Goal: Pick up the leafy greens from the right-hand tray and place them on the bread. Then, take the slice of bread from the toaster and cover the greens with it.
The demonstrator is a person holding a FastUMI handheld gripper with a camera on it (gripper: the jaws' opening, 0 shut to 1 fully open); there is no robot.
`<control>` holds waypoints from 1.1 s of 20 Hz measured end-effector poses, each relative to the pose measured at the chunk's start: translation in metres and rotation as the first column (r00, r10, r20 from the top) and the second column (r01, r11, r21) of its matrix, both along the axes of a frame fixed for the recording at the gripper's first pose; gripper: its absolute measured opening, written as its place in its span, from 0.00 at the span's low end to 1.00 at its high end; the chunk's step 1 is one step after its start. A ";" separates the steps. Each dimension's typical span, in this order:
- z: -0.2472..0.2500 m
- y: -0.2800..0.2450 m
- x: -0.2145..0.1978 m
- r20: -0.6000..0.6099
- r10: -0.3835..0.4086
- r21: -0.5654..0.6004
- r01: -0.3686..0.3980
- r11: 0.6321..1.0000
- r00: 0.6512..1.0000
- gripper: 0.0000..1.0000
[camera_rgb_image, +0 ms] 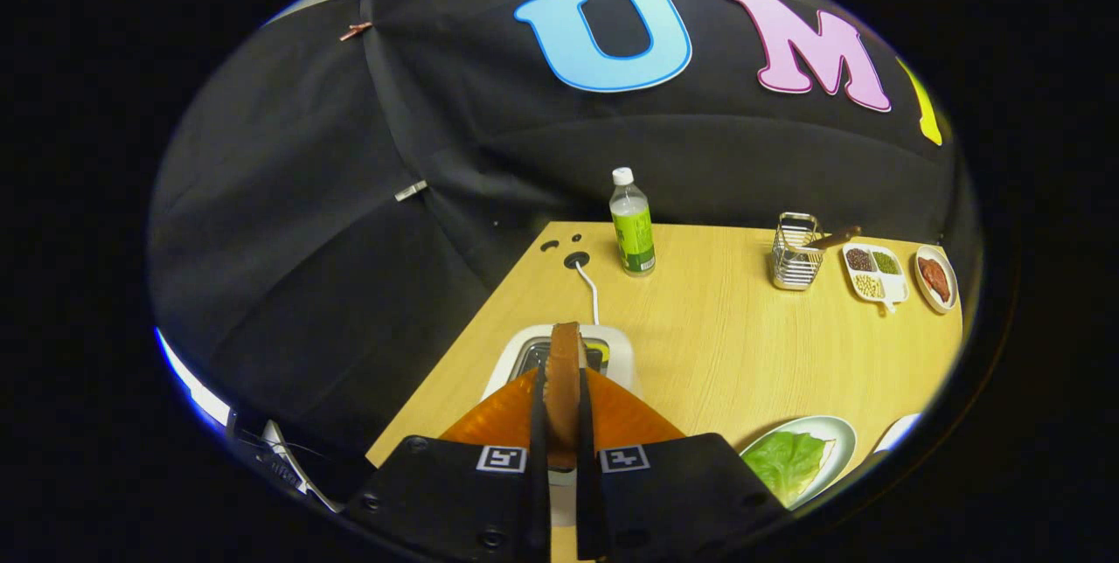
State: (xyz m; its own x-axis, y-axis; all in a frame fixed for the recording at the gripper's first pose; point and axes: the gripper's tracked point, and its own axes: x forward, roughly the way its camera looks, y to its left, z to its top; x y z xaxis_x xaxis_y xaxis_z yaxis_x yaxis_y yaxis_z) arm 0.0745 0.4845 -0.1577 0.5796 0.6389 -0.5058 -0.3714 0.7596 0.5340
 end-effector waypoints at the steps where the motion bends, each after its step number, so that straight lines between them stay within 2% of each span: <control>1: 0.012 -0.006 0.000 0.009 -0.003 0.025 0.002 1.000 1.000 0.16; 5: 0.059 -0.040 0.001 0.065 -0.028 0.109 0.021 0.994 0.997 0.16; 10: 0.063 -0.116 0.001 0.096 -0.099 0.118 0.087 0.989 0.990 0.16; 17: -0.035 -0.220 -0.008 -0.007 -0.229 0.033 0.229 0.973 0.973 0.16; 22: -0.100 -0.226 -0.032 -0.143 -0.263 0.046 0.272 0.961 0.954 0.16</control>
